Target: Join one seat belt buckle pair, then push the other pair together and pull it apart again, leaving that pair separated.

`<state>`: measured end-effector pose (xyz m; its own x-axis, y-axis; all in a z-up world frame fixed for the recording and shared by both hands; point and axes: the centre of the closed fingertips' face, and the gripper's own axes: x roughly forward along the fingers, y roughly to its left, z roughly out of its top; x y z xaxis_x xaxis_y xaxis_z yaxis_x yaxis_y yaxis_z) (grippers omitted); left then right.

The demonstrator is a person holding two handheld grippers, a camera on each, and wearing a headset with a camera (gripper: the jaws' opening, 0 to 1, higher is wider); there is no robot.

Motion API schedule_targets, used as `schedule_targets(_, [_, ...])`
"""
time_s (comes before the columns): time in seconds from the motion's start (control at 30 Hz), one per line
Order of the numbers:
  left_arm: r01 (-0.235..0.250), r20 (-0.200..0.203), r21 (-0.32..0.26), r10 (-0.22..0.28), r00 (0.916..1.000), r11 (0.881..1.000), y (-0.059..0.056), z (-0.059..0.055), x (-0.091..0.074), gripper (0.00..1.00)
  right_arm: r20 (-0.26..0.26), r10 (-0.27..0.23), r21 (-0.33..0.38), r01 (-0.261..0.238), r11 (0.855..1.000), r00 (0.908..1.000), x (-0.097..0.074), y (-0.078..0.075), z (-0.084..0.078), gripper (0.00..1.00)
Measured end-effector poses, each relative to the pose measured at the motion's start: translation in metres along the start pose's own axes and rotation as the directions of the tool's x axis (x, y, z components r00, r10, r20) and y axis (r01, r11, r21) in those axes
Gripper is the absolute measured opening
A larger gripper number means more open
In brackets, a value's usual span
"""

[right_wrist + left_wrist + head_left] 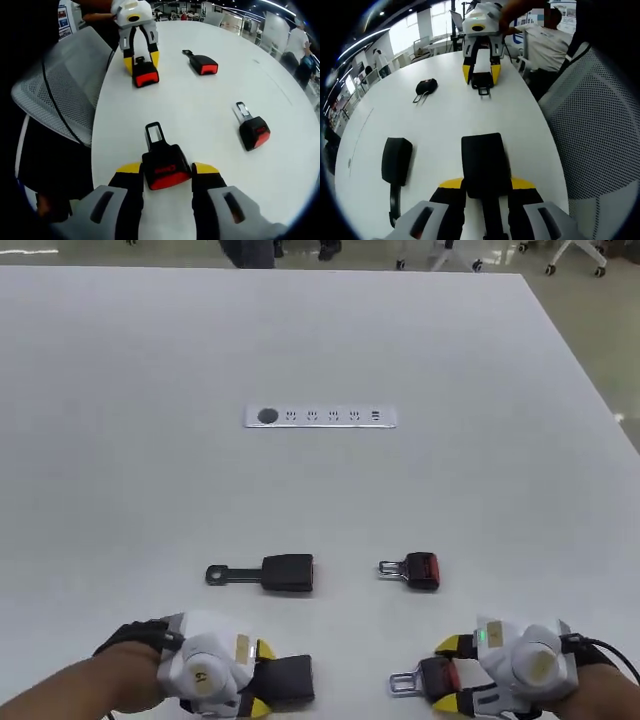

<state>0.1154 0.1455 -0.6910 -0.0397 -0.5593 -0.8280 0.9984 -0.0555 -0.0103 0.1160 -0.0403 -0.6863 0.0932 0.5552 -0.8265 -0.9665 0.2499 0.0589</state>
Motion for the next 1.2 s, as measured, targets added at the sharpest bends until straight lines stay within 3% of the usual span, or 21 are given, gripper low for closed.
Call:
schedule_targets(0.2, [0.028,-0.024,0.031,-0.027,0.9993,0.999,-0.001,0.000,0.000,0.34,-0.007,0.004,0.002,-0.004,1.000,1.0000,0.003,-0.004,-0.006,0.35])
schedule_targets(0.7, [0.018,-0.027,-0.008,-0.019,0.9995,1.000,-0.001,-0.005,0.002,0.33,-0.049,-0.005,0.017,0.006,1.000,0.9988,0.009,-0.008,-0.011,0.35])
schedule_targets(1.0, [0.014,-0.035,-0.016,-0.015,0.9993,1.000,-0.004,-0.002,0.002,0.33,-0.074,-0.005,0.005,0.006,1.000,0.9972,0.017,-0.002,0.001,0.35])
schedule_targets(1.2, [0.006,-0.036,-0.032,-0.007,0.9993,0.999,-0.004,-0.002,0.002,0.33,-0.052,-0.018,0.022,0.019,1.000,0.9985,0.024,0.000,0.011,0.35])
